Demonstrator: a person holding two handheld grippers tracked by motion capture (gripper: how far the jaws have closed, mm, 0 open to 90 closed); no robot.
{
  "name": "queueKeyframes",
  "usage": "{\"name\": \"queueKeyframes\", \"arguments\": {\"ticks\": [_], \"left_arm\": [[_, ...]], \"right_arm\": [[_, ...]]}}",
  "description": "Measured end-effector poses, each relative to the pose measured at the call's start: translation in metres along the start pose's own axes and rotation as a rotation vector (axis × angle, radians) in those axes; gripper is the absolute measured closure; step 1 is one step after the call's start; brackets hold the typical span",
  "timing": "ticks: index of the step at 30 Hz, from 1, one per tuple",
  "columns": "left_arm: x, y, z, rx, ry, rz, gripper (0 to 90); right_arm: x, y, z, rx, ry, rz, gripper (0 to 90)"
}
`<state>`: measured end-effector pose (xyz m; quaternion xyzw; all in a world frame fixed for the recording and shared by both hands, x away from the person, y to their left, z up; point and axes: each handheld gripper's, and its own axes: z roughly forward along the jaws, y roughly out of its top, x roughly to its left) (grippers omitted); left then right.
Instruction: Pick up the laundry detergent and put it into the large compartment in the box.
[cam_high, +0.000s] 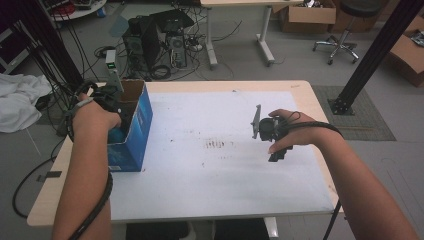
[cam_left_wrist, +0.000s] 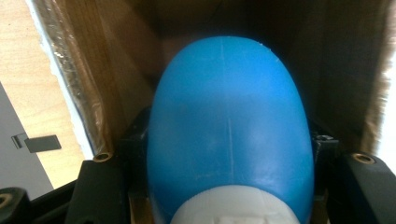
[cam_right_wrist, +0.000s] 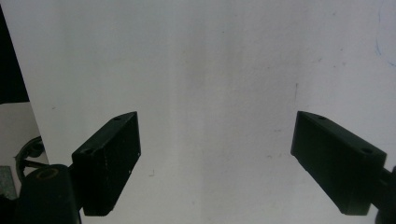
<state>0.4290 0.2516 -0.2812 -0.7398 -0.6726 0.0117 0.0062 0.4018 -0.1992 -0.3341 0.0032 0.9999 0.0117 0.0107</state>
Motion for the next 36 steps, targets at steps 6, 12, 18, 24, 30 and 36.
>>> {"name": "queueKeyframes", "arguments": {"ticks": [6, 12, 18, 24, 30, 36], "left_arm": [[0.0009, 0.0014, 0.0056, -0.008, 0.007, 0.003, 38.2], [0.001, 0.0023, 0.0067, -0.026, 0.007, 0.012, 38.2], [0.0019, 0.0015, 0.0071, -0.039, 0.005, 0.024, 38.1], [0.0019, 0.0011, 0.0073, -0.033, 0.005, 0.006, 38.1], [0.0002, 0.001, 0.0074, -0.024, 0.012, 0.01, 38.0], [0.0022, -0.0011, 0.0074, -0.031, 0.004, 0.007, 37.9]], "right_arm": [[0.0002, 0.0, 0.0027, 0.002, 0.002, 0.003, 16.0], [-0.0004, 0.0021, 0.0043, 0.003, 0.003, -0.003, 16.0], [-0.0005, 0.0012, 0.0039, 0.002, 0.003, 0.001, 16.0], [0.0004, 0.0001, 0.0026, 0.0, 0.001, 0.003, 16.0], [0.0015, 0.0004, 0.002, 0.0, 0.001, -0.001, 16.0], [0.0021, -0.0015, 0.0021, -0.004, 0.001, 0.004, 16.0]]}}
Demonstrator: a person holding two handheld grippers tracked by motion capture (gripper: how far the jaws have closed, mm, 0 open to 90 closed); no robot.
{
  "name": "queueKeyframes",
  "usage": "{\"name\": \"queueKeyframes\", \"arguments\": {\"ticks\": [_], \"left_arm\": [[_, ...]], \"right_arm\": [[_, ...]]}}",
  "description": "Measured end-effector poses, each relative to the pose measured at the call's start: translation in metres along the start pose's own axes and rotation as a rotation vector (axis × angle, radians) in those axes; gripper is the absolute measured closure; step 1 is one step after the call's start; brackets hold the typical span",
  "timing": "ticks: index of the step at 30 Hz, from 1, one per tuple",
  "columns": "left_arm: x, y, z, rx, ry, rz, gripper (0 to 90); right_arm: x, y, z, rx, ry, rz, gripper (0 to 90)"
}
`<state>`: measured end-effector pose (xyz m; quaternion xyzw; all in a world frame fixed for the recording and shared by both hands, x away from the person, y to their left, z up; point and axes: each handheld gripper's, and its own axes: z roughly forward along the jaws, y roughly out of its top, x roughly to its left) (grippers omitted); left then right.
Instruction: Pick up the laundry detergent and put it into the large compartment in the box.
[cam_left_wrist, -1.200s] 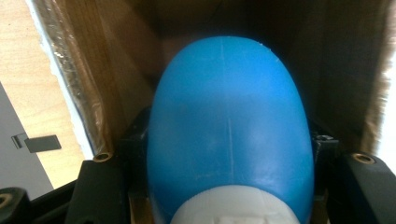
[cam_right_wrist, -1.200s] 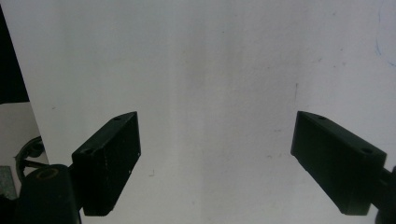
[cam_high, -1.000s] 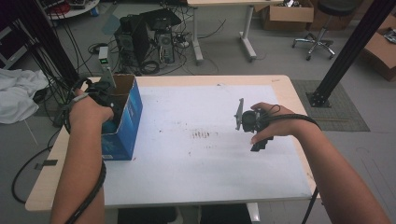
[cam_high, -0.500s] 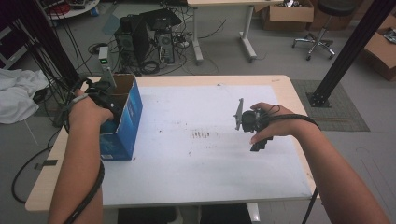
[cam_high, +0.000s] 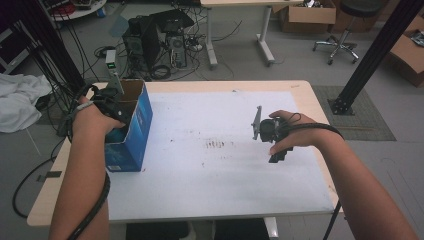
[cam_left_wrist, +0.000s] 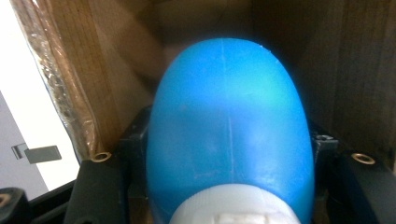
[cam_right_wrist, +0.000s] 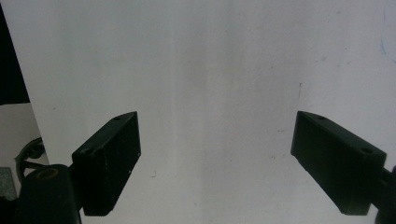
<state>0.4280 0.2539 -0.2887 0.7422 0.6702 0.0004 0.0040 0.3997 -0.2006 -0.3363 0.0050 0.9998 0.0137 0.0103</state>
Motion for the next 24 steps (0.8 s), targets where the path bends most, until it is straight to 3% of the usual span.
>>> {"name": "queueKeyframes", "arguments": {"ticks": [5, 10, 24], "left_arm": [[0.0, 0.0, 0.0, -0.009, 0.001, 0.004, 37.1], [-0.002, 0.0, -0.002, -0.014, -0.008, 0.013, 30.5], [-0.004, -0.003, -0.014, -0.031, 0.006, 0.01, 30.2]], "right_arm": [[0.0, 0.0, -0.001, -0.002, -0.001, 0.003, 16.0], [0.0, 0.0, 0.0, 0.001, 0.0, 0.002, 16.0], [0.0, 0.0, 0.002, -0.007, 0.001, -0.001, 16.0]]}}
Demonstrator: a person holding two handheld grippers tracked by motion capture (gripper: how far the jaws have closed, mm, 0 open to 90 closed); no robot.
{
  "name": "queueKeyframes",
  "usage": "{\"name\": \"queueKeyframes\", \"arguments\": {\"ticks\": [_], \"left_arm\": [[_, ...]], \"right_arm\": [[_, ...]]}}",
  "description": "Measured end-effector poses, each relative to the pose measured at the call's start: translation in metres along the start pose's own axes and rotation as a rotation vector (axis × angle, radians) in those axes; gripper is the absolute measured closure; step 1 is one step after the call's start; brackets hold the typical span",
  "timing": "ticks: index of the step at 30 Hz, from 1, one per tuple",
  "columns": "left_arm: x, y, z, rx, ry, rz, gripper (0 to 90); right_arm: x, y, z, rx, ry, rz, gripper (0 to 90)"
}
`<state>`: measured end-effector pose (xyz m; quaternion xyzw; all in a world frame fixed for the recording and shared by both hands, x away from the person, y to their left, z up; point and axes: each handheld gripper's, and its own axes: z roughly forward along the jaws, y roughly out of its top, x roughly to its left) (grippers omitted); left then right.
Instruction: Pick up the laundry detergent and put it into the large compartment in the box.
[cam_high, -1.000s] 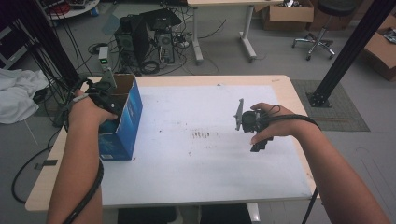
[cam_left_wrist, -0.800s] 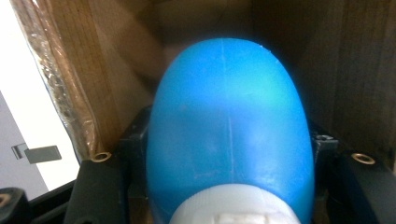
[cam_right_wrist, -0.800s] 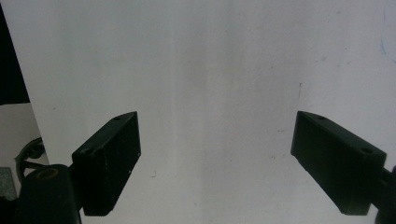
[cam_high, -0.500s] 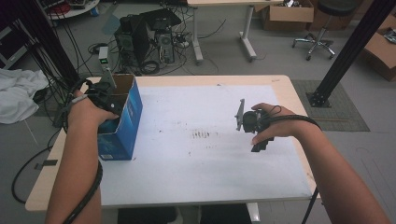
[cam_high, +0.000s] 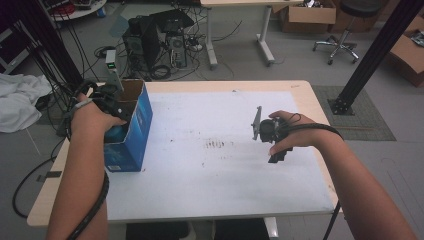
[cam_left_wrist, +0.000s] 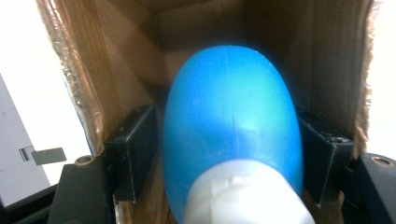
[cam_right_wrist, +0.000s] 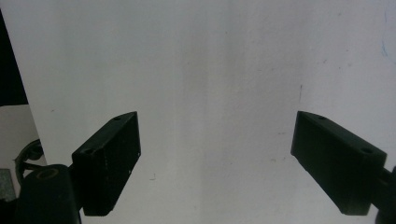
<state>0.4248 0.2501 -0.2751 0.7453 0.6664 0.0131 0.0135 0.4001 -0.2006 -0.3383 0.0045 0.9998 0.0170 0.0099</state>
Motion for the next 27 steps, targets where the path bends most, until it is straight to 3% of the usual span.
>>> {"name": "queueKeyframes", "arguments": {"ticks": [27], "left_arm": [[-0.006, -0.013, -0.045, -0.043, 0.044, 0.019, 17.1]], "right_arm": [[0.002, 0.001, -0.007, -0.007, -0.014, -0.001, 16.0]]}}
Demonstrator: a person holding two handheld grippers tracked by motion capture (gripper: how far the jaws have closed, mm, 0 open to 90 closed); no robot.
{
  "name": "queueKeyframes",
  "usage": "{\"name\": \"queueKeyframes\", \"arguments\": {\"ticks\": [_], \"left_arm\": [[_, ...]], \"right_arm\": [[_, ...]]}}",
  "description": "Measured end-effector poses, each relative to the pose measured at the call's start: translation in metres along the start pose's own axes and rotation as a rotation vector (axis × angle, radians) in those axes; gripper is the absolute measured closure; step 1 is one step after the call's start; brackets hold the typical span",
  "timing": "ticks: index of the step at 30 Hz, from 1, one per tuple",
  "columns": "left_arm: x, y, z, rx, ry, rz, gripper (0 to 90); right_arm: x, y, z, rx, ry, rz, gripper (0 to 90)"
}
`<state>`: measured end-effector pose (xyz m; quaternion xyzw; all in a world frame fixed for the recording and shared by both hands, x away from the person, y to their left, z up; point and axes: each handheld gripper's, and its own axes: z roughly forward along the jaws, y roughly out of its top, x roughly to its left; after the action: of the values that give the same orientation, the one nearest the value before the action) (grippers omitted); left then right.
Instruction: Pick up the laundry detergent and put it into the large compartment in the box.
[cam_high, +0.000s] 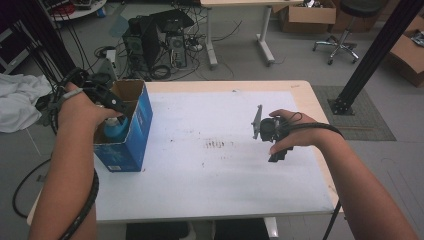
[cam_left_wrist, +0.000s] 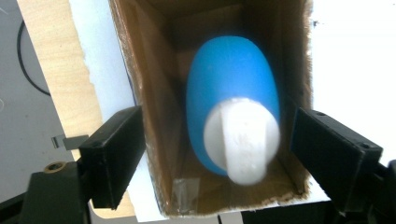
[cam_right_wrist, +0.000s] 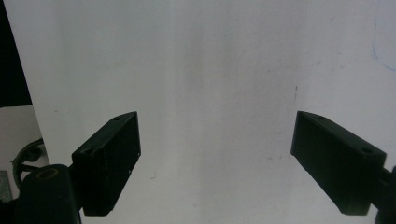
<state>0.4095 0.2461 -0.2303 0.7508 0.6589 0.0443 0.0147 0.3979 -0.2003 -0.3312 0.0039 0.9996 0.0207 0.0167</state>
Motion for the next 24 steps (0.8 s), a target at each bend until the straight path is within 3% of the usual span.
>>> {"name": "queueKeyframes", "arguments": {"ticks": [7, 14, 24], "left_arm": [[-0.006, -0.004, -0.019, -0.02, 0.004, 0.026, 14.6], [-0.014, -0.007, -0.029, -0.013, 0.042, 0.058, 10.5], [-0.028, -0.011, -0.042, -0.028, 0.038, 0.116, 5.2]], "right_arm": [[0.002, 0.0, -0.004, -0.005, -0.006, -0.002, 16.0], [0.003, -0.002, -0.007, -0.005, -0.008, -0.003, 16.1], [0.003, -0.004, -0.009, -0.006, -0.012, -0.001, 16.1]]}}
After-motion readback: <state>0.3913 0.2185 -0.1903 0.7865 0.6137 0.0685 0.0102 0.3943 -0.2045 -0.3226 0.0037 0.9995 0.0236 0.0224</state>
